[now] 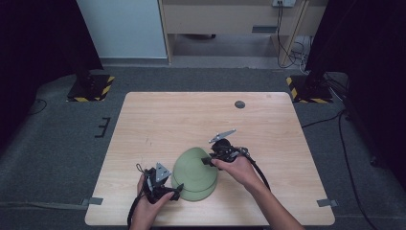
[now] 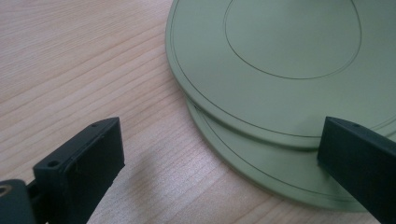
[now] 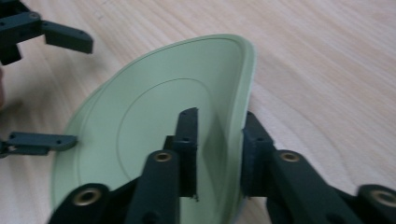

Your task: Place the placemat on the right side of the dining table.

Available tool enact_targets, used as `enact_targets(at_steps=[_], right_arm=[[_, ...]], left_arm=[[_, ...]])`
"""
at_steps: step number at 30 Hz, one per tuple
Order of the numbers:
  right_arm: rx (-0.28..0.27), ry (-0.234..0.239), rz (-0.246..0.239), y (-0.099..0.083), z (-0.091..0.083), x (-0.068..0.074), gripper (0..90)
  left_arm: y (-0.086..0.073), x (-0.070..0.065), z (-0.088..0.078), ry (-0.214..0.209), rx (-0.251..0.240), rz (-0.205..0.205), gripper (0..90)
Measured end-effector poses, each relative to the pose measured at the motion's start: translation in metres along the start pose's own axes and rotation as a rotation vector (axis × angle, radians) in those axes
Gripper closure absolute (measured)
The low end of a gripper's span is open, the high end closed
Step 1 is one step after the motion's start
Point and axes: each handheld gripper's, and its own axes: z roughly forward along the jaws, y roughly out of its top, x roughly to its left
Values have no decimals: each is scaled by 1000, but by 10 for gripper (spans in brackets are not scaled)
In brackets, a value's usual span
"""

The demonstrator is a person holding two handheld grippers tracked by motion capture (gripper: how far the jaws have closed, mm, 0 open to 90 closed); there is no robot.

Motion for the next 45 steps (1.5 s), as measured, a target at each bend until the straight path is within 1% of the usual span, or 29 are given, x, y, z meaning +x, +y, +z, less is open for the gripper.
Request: enact_targets(at_steps=[1, 2, 3, 7, 9, 13, 17, 21, 24, 27, 28, 29, 33, 37, 41, 45], right_arm=[[0, 0, 0, 0, 0, 0, 753], [-8, -1, 9, 0, 0, -3, 781], [-8, 2, 11, 1, 0, -3, 788], [-8, -2, 7, 2, 0, -2, 819], [-7, 3, 15, 3, -2, -2, 827], [3, 0, -1, 7, -5, -2, 843], [0, 8, 0, 10, -10, -2, 851], [-13, 29, 10, 12, -18, 2, 853], [-32, 50, 4, 14, -26, 5, 854], [-48, 73, 15, 16, -33, 8, 855], [-50, 78, 11, 17, -36, 10, 855], [-52, 80, 12, 18, -39, 11, 855], [-76, 86, -7, 25, -52, 19, 855], [-82, 85, -19, 31, -60, 25, 856], [-80, 81, -28, 34, -64, 29, 856], [-75, 80, -29, 35, -66, 31, 856]], left_arm=[[0, 0, 0, 0, 0, 0, 1], [0, 0, 0, -2, 0, -4, 0], [0, 0, 0, -2, 1, -4, 1], [0, 0, 0, -3, 0, -4, 1], [-1, 0, 0, -2, 0, -5, 1], [-1, 0, 0, -1, -2, -11, 1], [-1, 1, 1, -4, -2, -16, 2], [-1, 1, 0, -11, -4, -19, 6], [-1, 3, -2, -15, -7, -10, 21], [0, 6, -4, -13, -19, -21, 19], [-1, 11, -8, -3, -34, -34, 18], [-1, 14, -10, 5, -39, -42, 19], [-6, 30, -15, 46, -40, -86, 20], [-11, 46, -20, 87, -43, -132, 21], [-16, 58, -22, 130, -29, -166, 22], [-21, 66, -20, 154, -5, -188, 22]])
